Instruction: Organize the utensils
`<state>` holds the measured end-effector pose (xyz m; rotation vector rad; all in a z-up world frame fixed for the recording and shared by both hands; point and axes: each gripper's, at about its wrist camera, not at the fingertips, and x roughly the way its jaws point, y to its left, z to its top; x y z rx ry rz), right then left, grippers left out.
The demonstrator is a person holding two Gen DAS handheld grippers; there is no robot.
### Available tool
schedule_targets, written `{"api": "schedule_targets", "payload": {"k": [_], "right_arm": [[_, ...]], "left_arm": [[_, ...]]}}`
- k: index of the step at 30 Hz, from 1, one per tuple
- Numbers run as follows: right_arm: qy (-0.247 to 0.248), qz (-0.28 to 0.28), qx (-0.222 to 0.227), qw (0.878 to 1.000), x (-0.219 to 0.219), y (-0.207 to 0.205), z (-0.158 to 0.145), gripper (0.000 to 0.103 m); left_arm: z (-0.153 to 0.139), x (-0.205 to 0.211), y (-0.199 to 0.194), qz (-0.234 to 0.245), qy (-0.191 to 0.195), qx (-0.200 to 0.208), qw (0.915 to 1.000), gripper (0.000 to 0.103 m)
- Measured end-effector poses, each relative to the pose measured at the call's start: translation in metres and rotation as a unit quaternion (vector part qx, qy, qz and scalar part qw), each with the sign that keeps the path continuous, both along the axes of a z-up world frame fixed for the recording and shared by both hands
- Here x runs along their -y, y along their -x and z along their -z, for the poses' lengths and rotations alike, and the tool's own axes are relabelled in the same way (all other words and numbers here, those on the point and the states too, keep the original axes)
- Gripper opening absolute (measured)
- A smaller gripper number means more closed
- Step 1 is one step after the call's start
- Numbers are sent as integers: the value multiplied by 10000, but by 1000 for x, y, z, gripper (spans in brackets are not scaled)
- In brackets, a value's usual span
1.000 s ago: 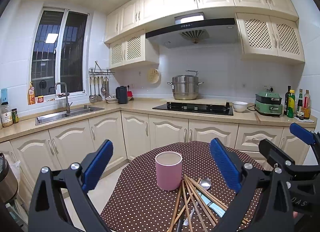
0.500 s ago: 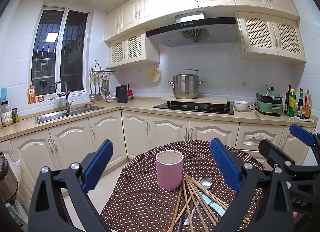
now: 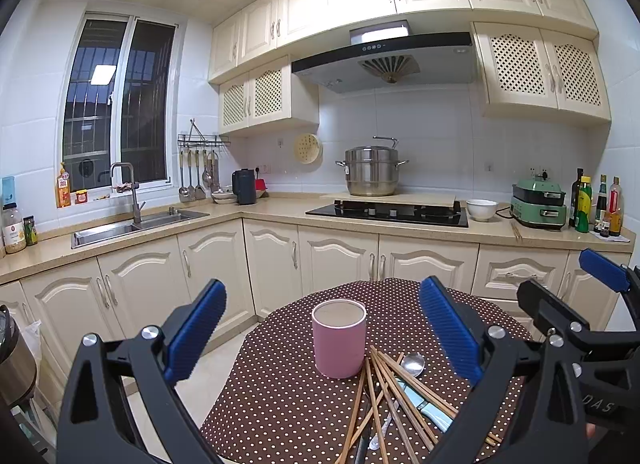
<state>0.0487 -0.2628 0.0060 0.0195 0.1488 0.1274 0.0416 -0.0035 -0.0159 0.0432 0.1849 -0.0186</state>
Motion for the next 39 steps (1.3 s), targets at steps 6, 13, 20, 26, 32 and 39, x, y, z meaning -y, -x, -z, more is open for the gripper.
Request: {"api": "schedule_targets", "payload": {"k": [6, 13, 20, 26, 32, 39], "right_arm": [[26, 11, -4, 10000, -1, -1, 1, 97], [13, 6, -13, 10000, -1, -2, 3, 97], [10, -1, -29, 10000, 0, -2, 3, 97], [2, -11, -54, 10000, 0, -3, 5, 97], [13, -6, -58, 10000, 0, -4, 6, 97], [6, 11, -94, 10000, 1, -5, 6, 97]], "left_arm": [[1, -1, -1, -14, -2, -24, 10000, 96], [2, 0, -1, -22, -20, -32, 10000, 96], [0, 0, -3, -38, -33, -47, 10000, 96], [-1, 0, -3, -44, -23, -56, 10000, 96], [-2, 0, -3, -54, -39, -50, 10000, 96], [-2, 0, -4, -51, -37, -57, 10000, 96]]}}
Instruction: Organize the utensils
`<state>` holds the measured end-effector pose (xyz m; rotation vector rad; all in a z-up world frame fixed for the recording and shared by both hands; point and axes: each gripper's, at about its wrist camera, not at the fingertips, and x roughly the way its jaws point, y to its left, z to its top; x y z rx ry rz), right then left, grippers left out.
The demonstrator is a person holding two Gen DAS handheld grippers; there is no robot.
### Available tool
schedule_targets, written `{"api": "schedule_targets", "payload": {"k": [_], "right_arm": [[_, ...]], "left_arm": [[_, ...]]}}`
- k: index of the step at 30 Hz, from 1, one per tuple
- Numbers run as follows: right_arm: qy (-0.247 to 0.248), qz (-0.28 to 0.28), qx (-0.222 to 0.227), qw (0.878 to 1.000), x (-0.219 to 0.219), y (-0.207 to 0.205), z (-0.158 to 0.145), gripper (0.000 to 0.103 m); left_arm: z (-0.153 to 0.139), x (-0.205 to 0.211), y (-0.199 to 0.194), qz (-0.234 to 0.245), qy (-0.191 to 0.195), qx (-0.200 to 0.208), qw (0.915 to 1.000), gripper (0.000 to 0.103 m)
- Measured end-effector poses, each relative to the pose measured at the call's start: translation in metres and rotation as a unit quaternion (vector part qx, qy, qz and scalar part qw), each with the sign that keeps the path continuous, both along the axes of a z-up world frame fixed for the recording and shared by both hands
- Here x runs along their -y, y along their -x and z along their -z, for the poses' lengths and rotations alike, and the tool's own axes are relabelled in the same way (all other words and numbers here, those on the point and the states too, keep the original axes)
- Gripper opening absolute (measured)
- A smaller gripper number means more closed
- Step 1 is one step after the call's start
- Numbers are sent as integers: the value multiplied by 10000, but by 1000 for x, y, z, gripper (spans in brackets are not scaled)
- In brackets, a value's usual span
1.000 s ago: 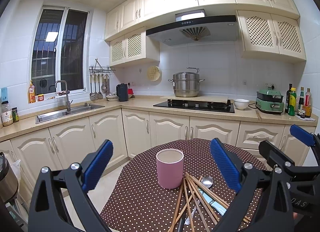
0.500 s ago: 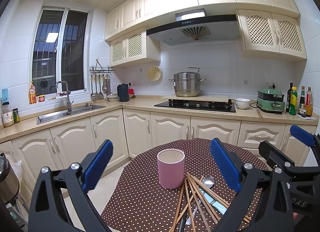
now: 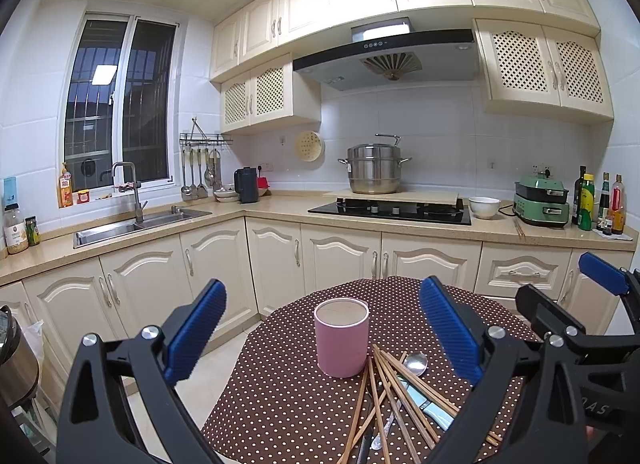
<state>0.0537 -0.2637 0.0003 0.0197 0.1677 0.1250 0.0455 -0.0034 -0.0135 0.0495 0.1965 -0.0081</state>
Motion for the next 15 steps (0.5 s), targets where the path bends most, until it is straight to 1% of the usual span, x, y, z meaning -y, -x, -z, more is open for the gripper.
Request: {"api": "schedule_targets", "payload": {"k": [15], "right_arm": [[-5, -1, -76, 10000, 3, -3, 0, 97]], "left_arm": [[1, 2, -1, -1, -11, -52, 10000, 96]]}}
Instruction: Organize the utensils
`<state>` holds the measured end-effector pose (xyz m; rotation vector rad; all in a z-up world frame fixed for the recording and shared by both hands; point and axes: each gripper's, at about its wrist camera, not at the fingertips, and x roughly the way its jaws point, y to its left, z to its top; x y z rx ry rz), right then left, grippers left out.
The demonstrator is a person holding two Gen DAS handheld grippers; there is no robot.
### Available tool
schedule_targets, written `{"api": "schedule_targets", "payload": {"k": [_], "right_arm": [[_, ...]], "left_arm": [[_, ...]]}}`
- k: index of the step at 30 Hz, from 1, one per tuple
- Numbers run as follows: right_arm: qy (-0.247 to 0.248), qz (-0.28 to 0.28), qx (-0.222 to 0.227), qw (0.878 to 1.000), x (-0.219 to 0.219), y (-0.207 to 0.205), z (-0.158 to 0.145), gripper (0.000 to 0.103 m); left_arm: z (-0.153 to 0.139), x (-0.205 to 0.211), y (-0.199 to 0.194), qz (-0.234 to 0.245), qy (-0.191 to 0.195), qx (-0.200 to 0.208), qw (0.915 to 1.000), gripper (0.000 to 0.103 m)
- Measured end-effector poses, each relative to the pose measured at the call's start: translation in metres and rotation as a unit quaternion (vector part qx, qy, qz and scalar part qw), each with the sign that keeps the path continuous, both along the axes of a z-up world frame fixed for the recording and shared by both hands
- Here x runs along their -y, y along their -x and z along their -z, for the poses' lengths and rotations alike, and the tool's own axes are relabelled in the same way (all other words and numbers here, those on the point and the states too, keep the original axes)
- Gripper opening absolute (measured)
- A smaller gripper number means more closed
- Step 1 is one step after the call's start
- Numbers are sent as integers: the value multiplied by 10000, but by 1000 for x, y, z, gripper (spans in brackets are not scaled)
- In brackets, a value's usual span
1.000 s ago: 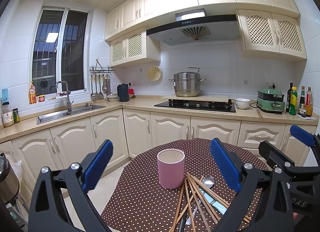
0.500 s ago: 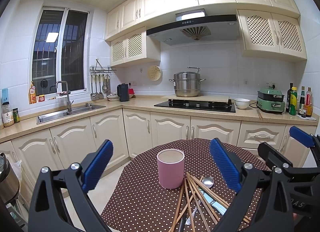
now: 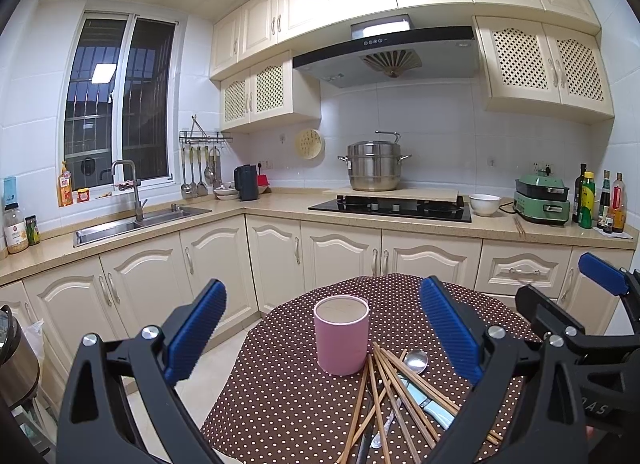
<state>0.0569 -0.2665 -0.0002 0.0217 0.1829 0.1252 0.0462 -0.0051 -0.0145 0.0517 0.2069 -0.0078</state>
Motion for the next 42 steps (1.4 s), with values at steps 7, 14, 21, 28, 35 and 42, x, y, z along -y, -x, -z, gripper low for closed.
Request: {"api": "schedule_targets", "payload": {"k": [7, 14, 21, 28, 35, 42], "right_arm": [[-4, -5, -53, 10000, 1, -1, 3, 97], [-16, -31, -97, 9999, 1, -4, 5, 97], [-30, -74, -181, 9998, 1, -8, 8, 97], [-142, -237, -433, 9987, 3, -16, 16, 97], [-140, -127, -789, 9967, 11, -29, 29, 97], [259, -104, -1375, 9901, 15, -58, 52, 97]], "left_arm": [[2, 1, -1, -7, -23, -45, 10000, 96], [4, 1, -5, 9, -5, -113, 9999, 96], [7, 1, -7, -10, -18, -207, 9998, 96], [13, 2, -13, -32, -37, -418, 9991, 96], [30, 5, -35, 195, 53, -1047, 9943, 96], [68, 4, -79, 760, 135, -2132, 9740, 96]]}}
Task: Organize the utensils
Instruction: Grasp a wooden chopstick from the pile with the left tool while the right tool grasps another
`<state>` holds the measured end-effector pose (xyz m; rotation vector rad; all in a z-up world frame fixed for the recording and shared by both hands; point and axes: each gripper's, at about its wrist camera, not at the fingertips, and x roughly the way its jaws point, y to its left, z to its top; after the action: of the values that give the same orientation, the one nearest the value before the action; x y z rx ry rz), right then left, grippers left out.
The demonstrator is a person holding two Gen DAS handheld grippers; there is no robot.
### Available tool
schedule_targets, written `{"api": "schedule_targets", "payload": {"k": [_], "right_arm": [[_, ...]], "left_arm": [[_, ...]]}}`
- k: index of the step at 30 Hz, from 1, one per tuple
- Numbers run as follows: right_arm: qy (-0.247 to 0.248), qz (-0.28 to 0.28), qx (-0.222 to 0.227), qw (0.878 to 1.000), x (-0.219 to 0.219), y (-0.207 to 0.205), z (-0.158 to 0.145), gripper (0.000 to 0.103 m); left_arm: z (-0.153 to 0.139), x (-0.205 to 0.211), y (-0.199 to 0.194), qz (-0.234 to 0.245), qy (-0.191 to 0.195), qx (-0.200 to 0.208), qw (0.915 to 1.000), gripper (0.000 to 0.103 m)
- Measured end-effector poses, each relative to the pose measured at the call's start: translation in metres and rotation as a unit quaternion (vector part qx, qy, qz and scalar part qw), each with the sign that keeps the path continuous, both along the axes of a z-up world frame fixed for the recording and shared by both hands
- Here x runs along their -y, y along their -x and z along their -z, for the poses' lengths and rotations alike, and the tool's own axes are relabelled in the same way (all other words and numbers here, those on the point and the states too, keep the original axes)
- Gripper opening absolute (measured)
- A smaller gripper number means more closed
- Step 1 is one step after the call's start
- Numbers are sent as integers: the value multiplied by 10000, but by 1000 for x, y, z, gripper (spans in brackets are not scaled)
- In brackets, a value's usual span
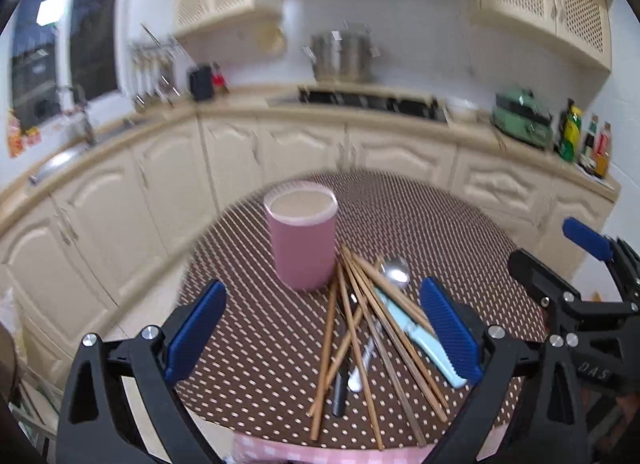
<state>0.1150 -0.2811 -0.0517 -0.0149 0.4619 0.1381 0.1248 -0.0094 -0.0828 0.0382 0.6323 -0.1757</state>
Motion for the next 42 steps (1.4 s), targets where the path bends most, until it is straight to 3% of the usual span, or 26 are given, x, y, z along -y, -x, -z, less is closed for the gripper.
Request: {"api": "schedule_targets", "payload": {"k": [5, 7, 10, 21, 24, 28, 30, 36, 38, 42], "right_arm": [[301, 24, -546, 9981, 7, -22, 24, 97], [368, 67, -694, 9969, 11, -29, 33, 97], [410, 85, -877, 9953, 14, -38, 44, 97], [239, -257, -1763, 9837, 17, -74, 77, 97], [247, -282, -1836, 9823, 17, -79, 79, 97], [172, -370, -1956, 9798, 20, -84, 80, 97], [173, -418, -2010, 9785, 20, -87, 80, 97], [207, -735, -2367, 9686, 17, -108, 82, 97], [225, -928, -2577, 9615, 14, -117, 85, 92], [230, -1260, -2971, 9462, 5, -131, 95, 68]], "left_arm": [[25, -17, -33, 113, 343, -635, 9973, 93], [36, -26, -47, 140, 555, -941, 9939, 79], [52, -32, -62, 182, 717, -1290, 9889, 71], [114, -12, -110, 678, 567, -2439, 9658, 45], [125, -7, -120, 668, 505, -2656, 9604, 29], [132, -3, -127, 702, 617, -2760, 9566, 18], [136, 1, -132, 739, 659, -2823, 9542, 6], [132, 4, -121, 752, 875, -2765, 9541, 5], [126, 0, -109, 734, 936, -2730, 9546, 5], [121, -7, -89, 696, 1152, -2665, 9544, 5]]}}
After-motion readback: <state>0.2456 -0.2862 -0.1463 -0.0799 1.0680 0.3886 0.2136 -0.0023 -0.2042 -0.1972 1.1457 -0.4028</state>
